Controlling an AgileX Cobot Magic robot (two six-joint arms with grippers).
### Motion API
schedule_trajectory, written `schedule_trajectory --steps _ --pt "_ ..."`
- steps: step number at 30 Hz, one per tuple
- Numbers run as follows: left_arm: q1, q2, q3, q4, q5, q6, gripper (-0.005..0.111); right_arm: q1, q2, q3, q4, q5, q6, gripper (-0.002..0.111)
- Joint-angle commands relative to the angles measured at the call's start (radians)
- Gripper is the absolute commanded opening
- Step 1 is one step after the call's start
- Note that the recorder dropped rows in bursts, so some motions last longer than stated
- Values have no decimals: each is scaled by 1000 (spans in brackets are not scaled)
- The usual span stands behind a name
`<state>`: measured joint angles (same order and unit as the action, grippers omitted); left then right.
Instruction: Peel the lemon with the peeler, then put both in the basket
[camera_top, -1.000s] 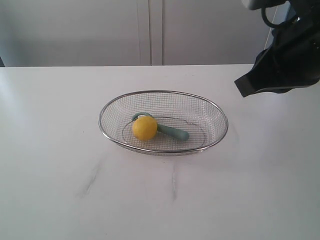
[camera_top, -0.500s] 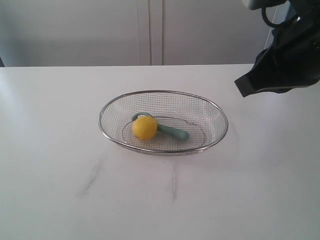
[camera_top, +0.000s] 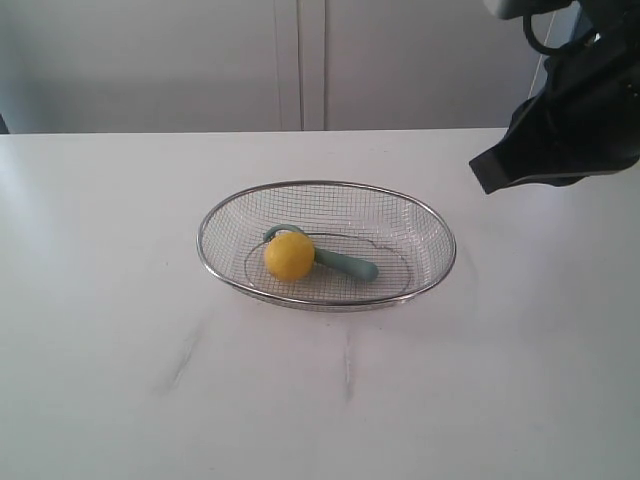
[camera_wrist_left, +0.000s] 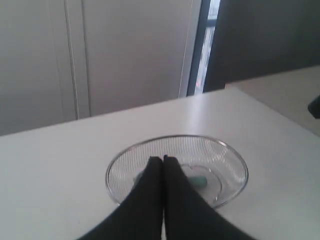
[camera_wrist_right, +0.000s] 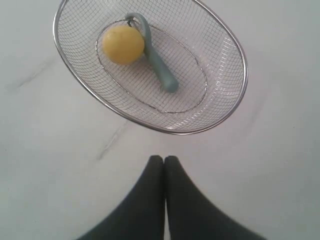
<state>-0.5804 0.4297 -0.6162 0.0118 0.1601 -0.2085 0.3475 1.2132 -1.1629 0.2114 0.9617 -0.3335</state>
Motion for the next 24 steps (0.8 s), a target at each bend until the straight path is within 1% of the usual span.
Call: schedule_trajectory --steps 1,3,4,5,6,7,8,9,10,12,14,15,16,17,18,21,22,23,24 --pt "-2 -23 192 -12 -342 -13 0 1 -4 2 1 -7 -1 0" --pt "0 -23 275 -12 -495 -13 0 1 -4 2 1 -7 -1 0" --pt "0 -23 370 -12 -634 -13 0 1 -4 2 1 -7 -1 0" --pt "0 -23 407 -12 -687 -13 0 1 -4 2 1 -7 -1 0" --pt "0 -23 493 -73 -801 -13 0 1 -4 2 1 -7 -1 0" --pt "0 -23 547 -155 -867 -13 0 1 -4 2 1 -7 -1 0" --pt "0 -23 599 -255 -914 -13 0 1 -4 2 1 -7 -1 0" --pt "0 -23 616 -348 -939 -13 0 1 -4 2 1 -7 -1 0" --pt "0 -23 616 -438 -920 -4 0 1 -4 2 1 -7 -1 0" --pt "2 -38 616 -512 -866 63 0 1 -4 2 1 -10 -1 0" --pt "25 -79 616 -506 -815 126 0 1 -4 2 1 -13 -1 0" --pt "50 -112 616 -506 -773 156 0 1 -4 2 1 -15 -1 0" --pt "86 -153 616 -506 -707 195 0 1 -4 2 1 -17 -1 0" --pt "109 -177 616 -506 -669 209 0 1 -4 2 1 -17 -1 0" --pt "160 -230 616 -506 -591 246 0 1 -4 2 1 -17 -1 0" --pt "267 -351 616 -506 -426 318 0 1 -4 2 1 -21 -1 0" --pt "322 -418 616 -506 -346 349 0 1 -4 2 1 -21 -1 0" --pt "363 -430 616 -506 -276 359 0 1 -4 2 1 -21 -1 0" --pt "409 -430 616 -506 -249 354 0 1 -6 2 1 -24 -1 0"
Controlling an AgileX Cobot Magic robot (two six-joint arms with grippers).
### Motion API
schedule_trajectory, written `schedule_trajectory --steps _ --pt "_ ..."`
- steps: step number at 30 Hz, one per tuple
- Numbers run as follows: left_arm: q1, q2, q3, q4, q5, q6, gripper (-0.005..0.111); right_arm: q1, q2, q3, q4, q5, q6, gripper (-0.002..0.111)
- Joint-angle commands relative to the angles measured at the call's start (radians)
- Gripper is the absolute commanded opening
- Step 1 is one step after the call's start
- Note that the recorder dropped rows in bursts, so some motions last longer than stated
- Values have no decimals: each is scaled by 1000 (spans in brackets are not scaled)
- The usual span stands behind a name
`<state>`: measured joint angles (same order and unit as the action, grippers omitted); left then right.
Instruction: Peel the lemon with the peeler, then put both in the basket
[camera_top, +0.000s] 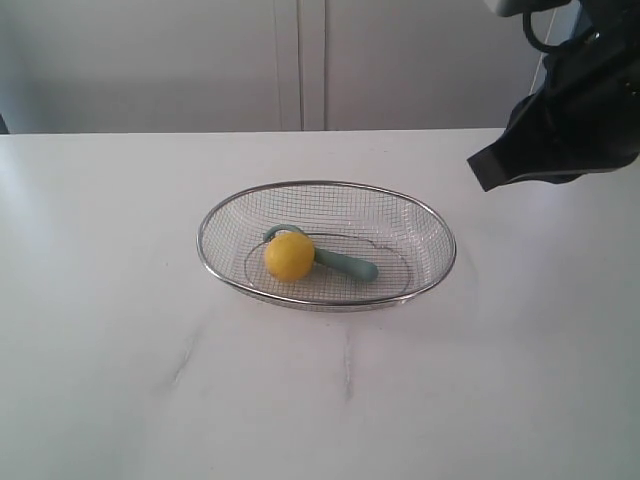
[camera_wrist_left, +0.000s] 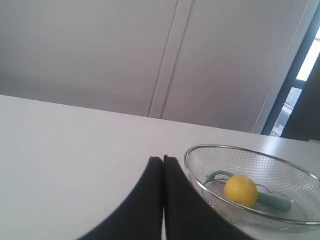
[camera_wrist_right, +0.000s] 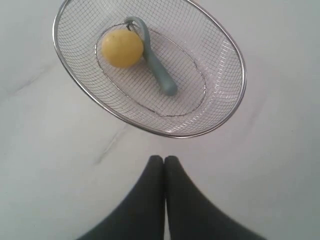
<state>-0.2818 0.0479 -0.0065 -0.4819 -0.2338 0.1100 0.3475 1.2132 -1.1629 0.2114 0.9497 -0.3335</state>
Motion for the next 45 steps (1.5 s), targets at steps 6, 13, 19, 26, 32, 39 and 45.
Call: schedule_trajectory --steps 6,13,19,26,32,39,45 --pt "220 -48 6 -12 245 21 0 1 -6 2 0 -17 -1 0" --pt "210 -48 6 451 313 -495 0 1 -6 2 2 -17 -1 0" --pt "157 -48 6 414 315 -361 0 1 -6 2 2 -17 -1 0" --pt "119 -48 6 420 444 -110 0 1 -6 2 2 -17 -1 0" --pt "119 -48 6 432 438 -110 0 1 -6 2 2 -17 -1 0" --pt "119 -48 6 438 436 -110 0 1 -6 2 2 -17 -1 0" --pt "119 -48 6 445 436 -110 0 1 -6 2 2 -16 -1 0"
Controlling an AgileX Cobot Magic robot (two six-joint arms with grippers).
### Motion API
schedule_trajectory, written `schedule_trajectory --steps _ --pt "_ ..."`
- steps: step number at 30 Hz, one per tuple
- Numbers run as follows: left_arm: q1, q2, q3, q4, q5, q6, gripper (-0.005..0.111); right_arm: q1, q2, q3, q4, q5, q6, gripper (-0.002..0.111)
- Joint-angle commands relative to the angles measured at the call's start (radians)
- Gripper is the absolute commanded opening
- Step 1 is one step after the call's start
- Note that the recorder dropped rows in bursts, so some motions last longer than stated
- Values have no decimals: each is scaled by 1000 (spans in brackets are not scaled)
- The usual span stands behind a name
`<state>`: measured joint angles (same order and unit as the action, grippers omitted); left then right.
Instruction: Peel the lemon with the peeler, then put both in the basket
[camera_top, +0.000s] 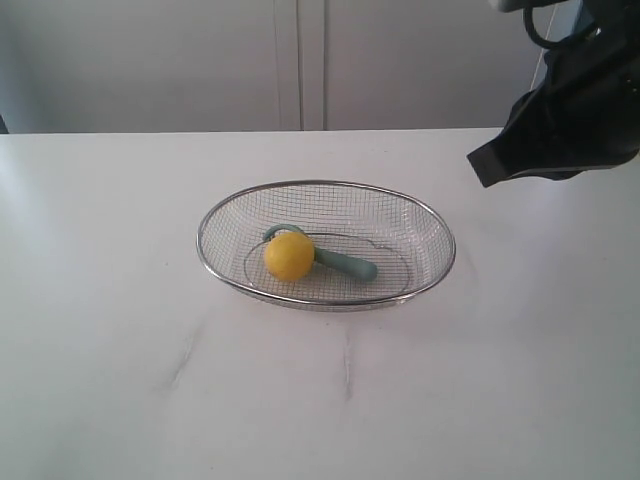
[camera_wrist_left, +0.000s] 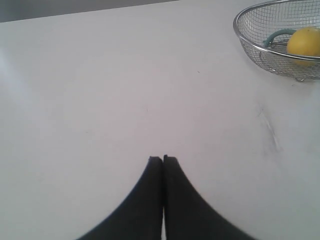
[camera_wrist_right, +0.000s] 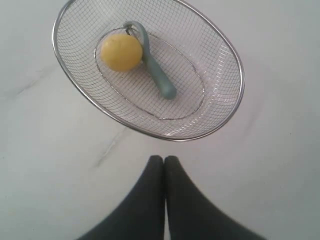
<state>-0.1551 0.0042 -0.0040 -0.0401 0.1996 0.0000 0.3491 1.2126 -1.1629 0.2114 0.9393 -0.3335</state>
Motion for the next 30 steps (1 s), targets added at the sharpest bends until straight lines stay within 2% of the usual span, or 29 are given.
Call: schedule_trajectory --steps 1,30 --pt "-8 -4 4 9 3 0 0 -1 -6 2 2 -5 -1 0" --pt "-8 -4 4 19 3 0 0 -1 -6 2 2 -7 -1 0"
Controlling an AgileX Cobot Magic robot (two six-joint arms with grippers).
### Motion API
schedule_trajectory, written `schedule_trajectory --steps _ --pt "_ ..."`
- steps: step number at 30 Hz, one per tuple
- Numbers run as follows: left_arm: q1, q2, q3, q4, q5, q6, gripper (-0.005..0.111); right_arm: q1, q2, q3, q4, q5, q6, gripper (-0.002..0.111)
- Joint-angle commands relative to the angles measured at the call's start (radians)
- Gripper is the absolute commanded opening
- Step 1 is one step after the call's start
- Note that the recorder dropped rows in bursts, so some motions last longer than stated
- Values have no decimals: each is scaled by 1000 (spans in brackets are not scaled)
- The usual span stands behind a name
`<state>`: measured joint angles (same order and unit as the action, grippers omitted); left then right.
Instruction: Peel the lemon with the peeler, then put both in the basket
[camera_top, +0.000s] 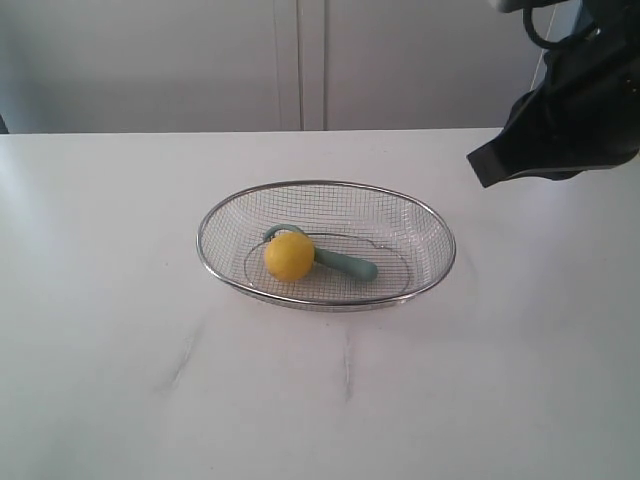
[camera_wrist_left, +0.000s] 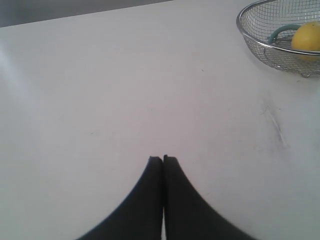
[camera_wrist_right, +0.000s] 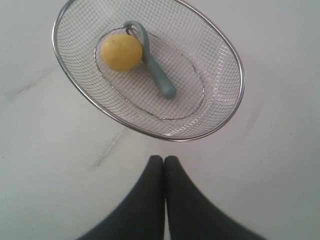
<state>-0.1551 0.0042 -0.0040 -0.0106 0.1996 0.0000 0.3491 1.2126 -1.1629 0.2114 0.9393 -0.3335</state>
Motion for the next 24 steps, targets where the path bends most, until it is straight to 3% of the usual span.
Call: schedule_trajectory --steps 1,16,24 --pt "-8 -4 4 -11 3 0 0 -1 -6 2 2 -7 -1 0" --pt "-8 -4 4 -11 3 0 0 -1 -12 2 -2 -7 -1 0" --pt "-8 -4 4 -11 3 0 0 -3 -154 2 -237 -67 -6 0"
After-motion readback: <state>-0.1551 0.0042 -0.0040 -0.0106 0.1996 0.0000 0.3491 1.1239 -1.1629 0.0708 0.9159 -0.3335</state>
